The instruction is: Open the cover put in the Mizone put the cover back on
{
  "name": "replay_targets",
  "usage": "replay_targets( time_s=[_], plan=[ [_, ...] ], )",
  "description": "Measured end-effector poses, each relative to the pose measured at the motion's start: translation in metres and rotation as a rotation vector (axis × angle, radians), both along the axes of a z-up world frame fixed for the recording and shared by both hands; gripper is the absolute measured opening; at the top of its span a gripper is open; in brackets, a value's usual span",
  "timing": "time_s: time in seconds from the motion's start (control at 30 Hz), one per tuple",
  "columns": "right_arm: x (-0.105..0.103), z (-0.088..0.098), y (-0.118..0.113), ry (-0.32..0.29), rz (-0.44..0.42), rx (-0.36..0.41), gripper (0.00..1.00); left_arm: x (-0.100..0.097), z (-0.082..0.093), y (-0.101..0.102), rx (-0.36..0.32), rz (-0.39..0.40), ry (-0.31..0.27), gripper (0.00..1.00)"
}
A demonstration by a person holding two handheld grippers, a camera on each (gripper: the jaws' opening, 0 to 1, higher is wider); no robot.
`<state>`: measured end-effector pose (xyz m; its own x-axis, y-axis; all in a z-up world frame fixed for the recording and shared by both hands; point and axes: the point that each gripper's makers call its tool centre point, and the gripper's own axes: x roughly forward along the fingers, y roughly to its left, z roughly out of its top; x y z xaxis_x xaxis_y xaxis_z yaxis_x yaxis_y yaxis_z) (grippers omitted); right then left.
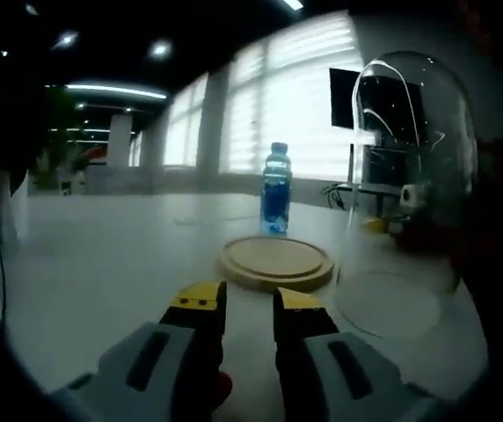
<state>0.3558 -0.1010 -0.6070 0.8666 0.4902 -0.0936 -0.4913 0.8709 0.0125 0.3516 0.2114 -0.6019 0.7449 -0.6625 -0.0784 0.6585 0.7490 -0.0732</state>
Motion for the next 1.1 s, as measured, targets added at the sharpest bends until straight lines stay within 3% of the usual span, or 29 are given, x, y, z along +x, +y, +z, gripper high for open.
replay_targets(
  time_s=[1.1],
  plan=[
    [0.0002, 0.0022, -0.0013, -0.014, -0.030, 0.004, 0.02, -0.0013, 0.0032, -0.0022, -0.028, -0.016, -0.009, 0.16]
  ],
)
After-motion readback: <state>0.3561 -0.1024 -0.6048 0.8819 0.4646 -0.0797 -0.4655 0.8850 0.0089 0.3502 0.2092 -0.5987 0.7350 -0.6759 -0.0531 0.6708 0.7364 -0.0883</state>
